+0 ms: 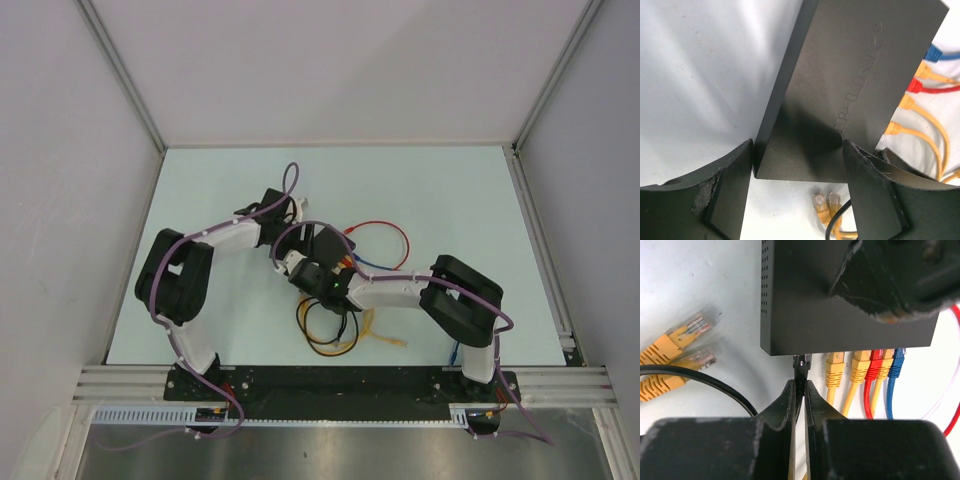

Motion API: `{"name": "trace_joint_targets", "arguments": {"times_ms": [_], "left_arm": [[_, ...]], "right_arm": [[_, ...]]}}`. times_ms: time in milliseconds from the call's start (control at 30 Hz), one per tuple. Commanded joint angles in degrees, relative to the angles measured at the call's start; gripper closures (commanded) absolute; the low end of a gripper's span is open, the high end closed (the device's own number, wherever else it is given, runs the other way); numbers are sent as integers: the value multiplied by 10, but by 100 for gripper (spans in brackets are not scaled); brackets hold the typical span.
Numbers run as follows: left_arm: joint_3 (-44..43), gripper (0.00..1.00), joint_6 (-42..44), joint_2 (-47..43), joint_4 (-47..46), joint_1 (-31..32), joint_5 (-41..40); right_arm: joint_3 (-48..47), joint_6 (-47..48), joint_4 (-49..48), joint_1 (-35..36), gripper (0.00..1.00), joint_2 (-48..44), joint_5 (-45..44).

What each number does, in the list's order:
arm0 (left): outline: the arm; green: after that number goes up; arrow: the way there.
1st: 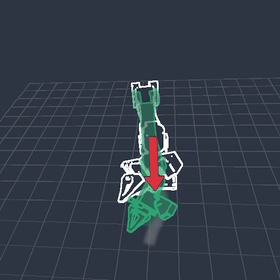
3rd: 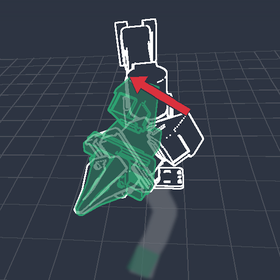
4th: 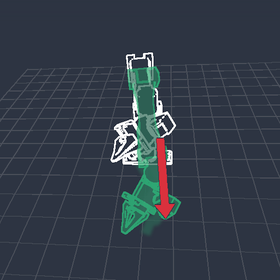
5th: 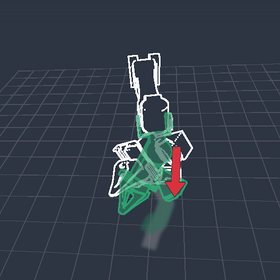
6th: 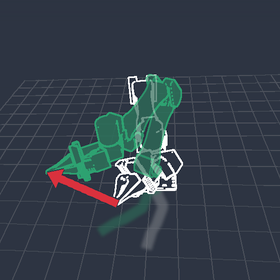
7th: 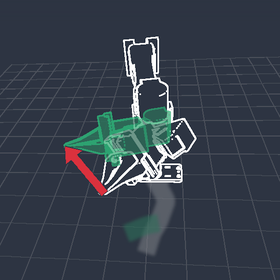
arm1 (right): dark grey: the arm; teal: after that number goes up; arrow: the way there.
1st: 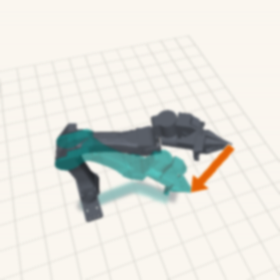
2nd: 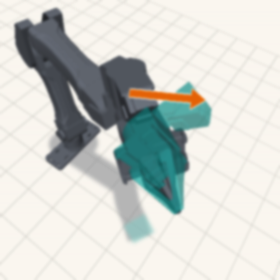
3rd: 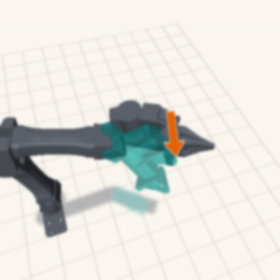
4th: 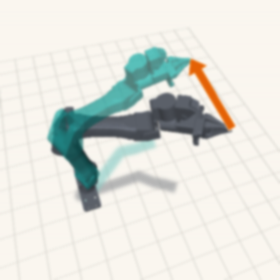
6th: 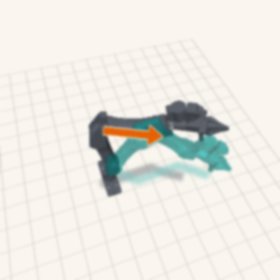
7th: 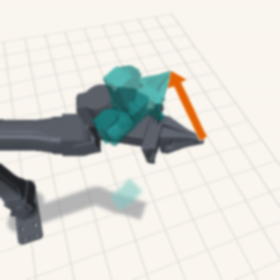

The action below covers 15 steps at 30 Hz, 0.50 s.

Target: Insert the plug into the switch port

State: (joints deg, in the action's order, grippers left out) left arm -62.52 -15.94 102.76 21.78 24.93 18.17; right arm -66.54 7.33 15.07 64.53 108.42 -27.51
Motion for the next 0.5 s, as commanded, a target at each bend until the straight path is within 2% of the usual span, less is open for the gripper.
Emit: {"name": "trace_joint_targets", "arguments": {"times_ms": [0, 100, 200, 367, 433, 467], "left_arm": [[22, 27, -19, -1, 75, 68, 165], [23, 27, -8, -5, 81, 69, 153], [1, 27, -1, -8, 93, 62, 91], [-49, 22, -4, 3, 84, 8, 6], [-70, 19, -5, 11, 77, -7, -18], [-77, 17, -5, 13, 71, -19, -22]], "right_arm": [[-30, 49, -224, 4, 100, -50, 23], [-30, 59, -238, -4, 100, -58, 41], [-31, 34, -219, -15, 100, -61, 58], [-29, -23, -130, -25, 100, -37, 73], [-22, -52, -100, -30, 95, -32, 77], [-17, -57, -95, -33, 84, -37, 79]]}}
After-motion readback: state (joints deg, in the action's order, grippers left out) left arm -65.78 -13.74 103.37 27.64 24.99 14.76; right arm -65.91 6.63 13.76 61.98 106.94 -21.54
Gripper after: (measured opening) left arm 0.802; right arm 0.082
